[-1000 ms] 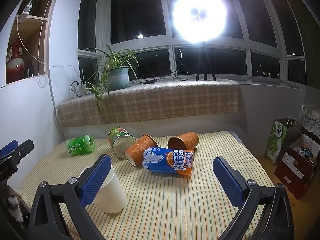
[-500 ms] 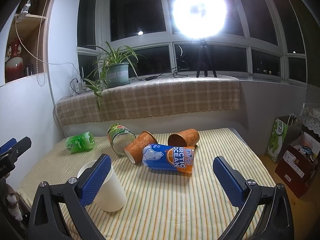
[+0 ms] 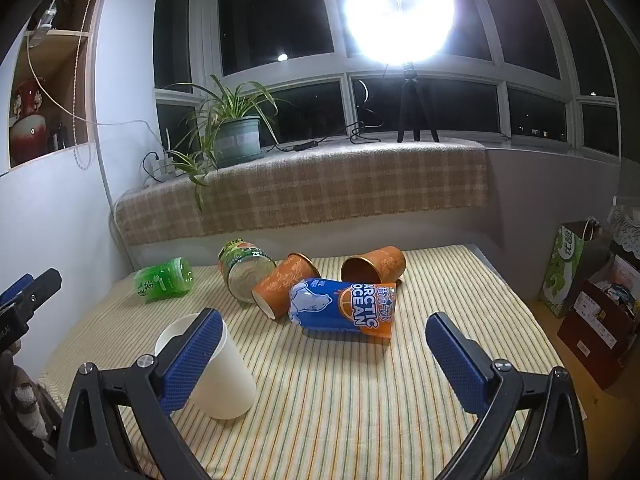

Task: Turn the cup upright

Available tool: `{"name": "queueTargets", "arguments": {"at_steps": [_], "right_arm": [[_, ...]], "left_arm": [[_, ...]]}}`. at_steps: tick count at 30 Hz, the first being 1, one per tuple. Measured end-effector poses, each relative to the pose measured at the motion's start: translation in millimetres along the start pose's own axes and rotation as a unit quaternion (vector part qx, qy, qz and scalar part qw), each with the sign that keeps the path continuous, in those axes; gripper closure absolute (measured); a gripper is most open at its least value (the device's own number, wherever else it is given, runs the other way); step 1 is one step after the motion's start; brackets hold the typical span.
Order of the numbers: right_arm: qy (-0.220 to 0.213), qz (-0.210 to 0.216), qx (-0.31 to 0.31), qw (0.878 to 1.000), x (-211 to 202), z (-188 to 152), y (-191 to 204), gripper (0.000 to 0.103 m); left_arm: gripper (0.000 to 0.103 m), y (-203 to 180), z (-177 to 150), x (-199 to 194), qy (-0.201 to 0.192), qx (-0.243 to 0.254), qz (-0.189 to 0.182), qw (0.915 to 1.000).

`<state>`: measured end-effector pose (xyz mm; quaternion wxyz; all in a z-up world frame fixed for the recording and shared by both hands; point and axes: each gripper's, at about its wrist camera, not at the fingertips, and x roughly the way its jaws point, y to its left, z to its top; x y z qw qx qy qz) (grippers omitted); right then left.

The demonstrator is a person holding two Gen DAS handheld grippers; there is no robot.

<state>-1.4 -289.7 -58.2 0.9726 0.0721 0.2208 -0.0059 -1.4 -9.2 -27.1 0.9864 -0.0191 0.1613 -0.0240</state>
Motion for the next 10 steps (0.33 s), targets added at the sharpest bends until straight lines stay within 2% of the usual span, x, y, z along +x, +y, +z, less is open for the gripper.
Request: {"name": "queueTargets", "arguments": {"at_steps": [10], "right_arm": [[0.011,0.004,-0.004,1.000,7.8,-1.7,3.4,0.001]], "left_arm": [[0.000,1.9,1.7,1.3,-0.004,0.001,0.004,1.0000]]}}
